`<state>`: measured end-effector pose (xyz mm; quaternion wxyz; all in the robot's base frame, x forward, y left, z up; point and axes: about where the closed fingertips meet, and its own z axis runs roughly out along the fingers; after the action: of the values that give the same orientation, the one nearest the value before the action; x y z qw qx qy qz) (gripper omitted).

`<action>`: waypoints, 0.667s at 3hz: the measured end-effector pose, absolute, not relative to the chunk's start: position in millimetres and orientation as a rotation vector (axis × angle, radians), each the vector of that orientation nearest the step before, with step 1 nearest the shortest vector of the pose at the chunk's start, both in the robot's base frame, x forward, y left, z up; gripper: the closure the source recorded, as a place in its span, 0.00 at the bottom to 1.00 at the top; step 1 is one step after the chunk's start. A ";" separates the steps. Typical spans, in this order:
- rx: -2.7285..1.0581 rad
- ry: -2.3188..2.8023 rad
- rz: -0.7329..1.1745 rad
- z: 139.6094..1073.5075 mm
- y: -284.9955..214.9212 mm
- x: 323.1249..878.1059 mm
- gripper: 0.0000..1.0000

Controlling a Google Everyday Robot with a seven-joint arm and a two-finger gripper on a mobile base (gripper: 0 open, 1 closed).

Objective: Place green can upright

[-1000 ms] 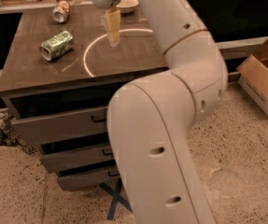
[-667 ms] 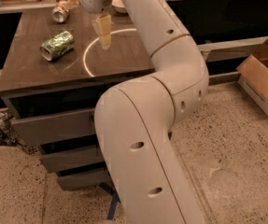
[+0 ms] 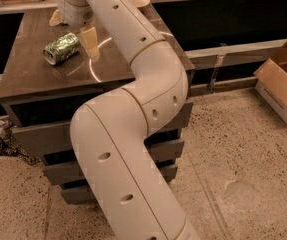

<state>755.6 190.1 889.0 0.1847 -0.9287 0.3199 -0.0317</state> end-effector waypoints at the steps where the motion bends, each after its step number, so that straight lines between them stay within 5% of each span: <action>1: -2.663 0.873 -0.111 885.0 202.3 752.8 0.00; 2: -2.711 0.836 -0.099 874.2 210.8 748.6 0.00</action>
Offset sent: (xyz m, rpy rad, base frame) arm 0.0698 -0.0122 0.0687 -0.3766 0.3486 0.1566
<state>748.6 210.8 874.2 0.1511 -0.9440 0.2911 -0.0345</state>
